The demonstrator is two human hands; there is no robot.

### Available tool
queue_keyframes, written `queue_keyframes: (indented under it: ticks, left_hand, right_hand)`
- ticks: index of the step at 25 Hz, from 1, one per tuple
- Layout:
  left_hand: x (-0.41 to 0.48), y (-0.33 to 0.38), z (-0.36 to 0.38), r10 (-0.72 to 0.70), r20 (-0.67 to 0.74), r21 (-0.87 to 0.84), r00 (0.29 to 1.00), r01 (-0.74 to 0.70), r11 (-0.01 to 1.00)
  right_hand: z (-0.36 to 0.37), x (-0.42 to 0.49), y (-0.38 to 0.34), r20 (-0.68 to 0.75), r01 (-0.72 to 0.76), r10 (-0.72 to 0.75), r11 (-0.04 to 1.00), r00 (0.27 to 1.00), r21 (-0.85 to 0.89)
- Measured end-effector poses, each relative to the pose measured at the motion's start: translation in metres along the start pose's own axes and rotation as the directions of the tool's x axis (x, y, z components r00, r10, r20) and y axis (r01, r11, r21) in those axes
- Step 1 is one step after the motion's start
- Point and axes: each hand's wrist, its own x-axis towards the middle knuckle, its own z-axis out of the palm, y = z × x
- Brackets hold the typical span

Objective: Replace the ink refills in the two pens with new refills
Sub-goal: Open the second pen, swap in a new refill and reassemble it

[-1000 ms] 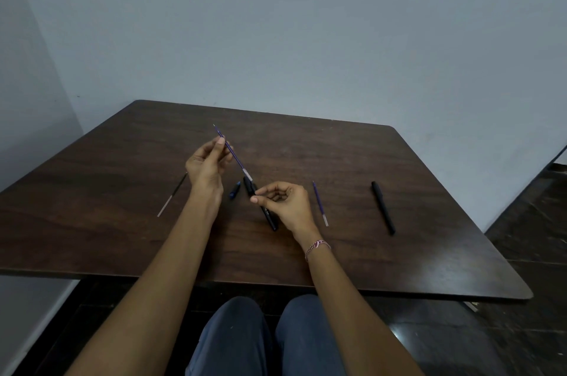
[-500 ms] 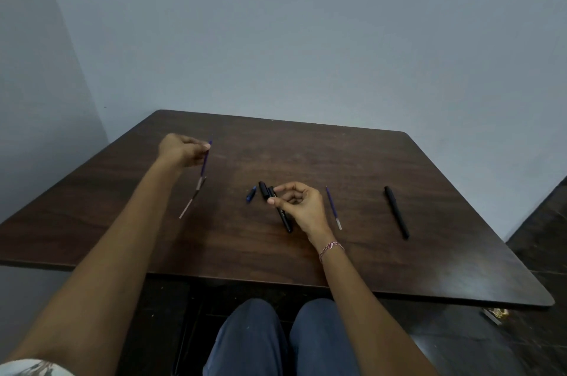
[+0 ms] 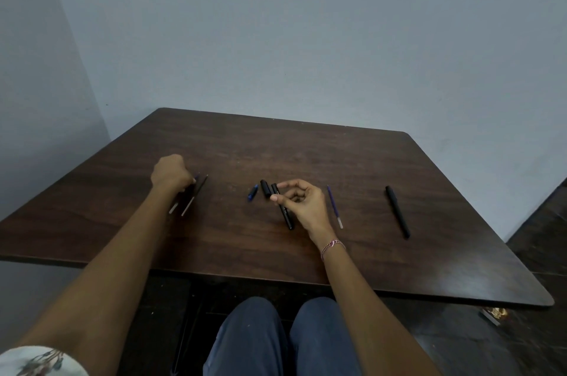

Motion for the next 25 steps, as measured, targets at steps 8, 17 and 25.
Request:
queue_keyframes:
  ticks: [8, 17, 25]
  left_hand:
    - [-0.029, 0.028, 0.000, 0.117, -0.205, -0.110, 0.972, -0.142, 0.984]
    - [-0.113, 0.095, 0.080, 0.322, 0.035, -0.921, 0.946, -0.094, 0.378]
    - [-0.116, 0.083, 0.093, 0.408, -0.018, -0.934, 0.913, -0.161, 0.320]
  right_hand:
    - [-0.001, 0.001, 0.003, -0.038, 0.034, -0.034, 0.999, 0.999, 0.008]
    - [-0.004, 0.004, 0.007, -0.188, 0.098, -0.079, 0.991, 0.979, 0.092]
    - [-0.002, 0.003, 0.008, -0.155, 0.134, -0.122, 0.988, 0.980, 0.072]
